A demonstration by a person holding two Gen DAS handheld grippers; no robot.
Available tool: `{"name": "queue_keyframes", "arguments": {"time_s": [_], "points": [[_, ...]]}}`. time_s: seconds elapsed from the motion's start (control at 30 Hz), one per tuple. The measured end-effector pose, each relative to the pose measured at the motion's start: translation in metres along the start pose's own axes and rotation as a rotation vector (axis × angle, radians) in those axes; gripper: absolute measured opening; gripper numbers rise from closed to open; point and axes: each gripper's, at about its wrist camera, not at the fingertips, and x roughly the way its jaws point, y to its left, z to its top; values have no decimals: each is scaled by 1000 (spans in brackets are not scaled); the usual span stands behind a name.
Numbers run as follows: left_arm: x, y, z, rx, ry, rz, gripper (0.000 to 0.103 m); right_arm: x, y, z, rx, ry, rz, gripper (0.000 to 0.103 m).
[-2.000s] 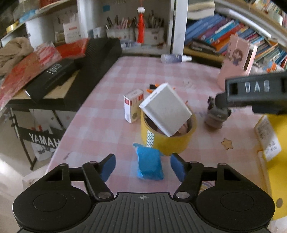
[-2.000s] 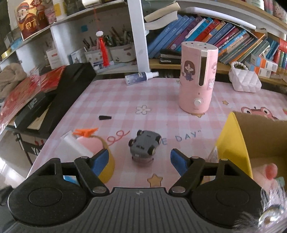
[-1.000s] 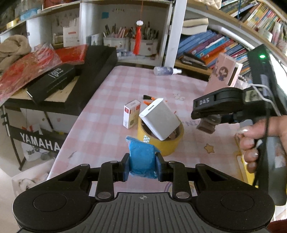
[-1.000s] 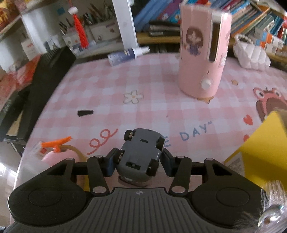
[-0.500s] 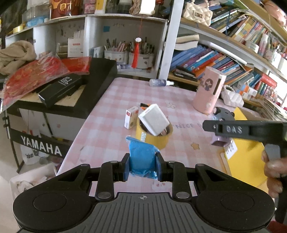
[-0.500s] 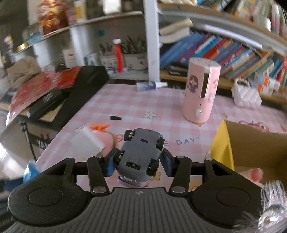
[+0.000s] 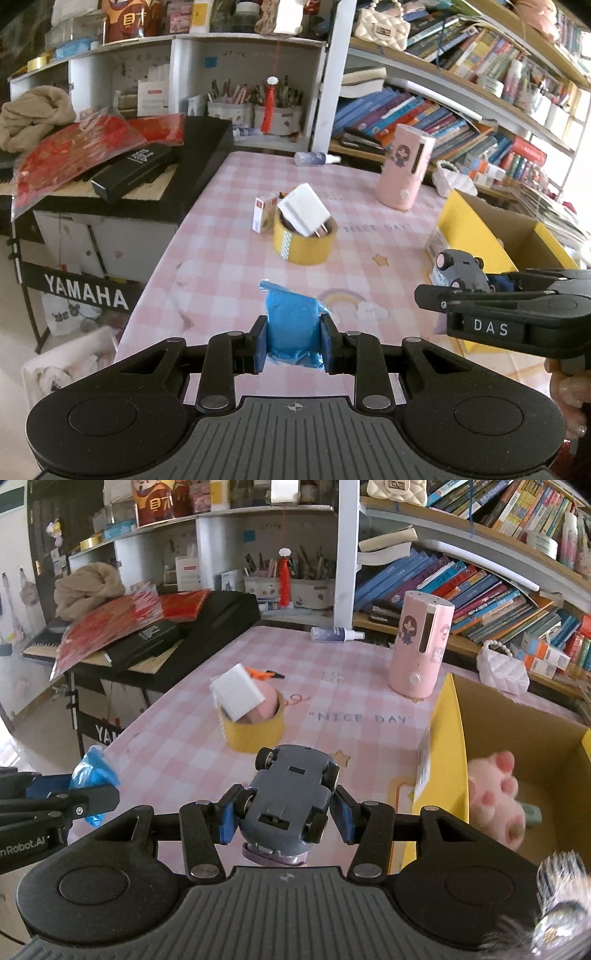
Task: Organize objects
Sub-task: 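Lift the blue packet and grey toy car toward the yellow box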
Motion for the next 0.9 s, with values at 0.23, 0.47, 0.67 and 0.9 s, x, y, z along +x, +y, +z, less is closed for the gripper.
{"name": "queue_keyframes", "arguments": {"time_s": [0.23, 0.47, 0.67, 0.9], "points": [[-23, -5, -19, 34, 8, -21, 26, -27, 6, -28, 38, 0, -23, 48], [-39, -14, -35, 78, 15, -45, 26, -49, 4, -54, 101, 17, -45, 48], [-48, -24, -47, 117, 27, -76, 26, -67, 4, -75, 133, 21, -62, 48], [-52, -42, -56, 178, 36, -136, 26, -88, -8, -98, 207, 27, -117, 48]]}}
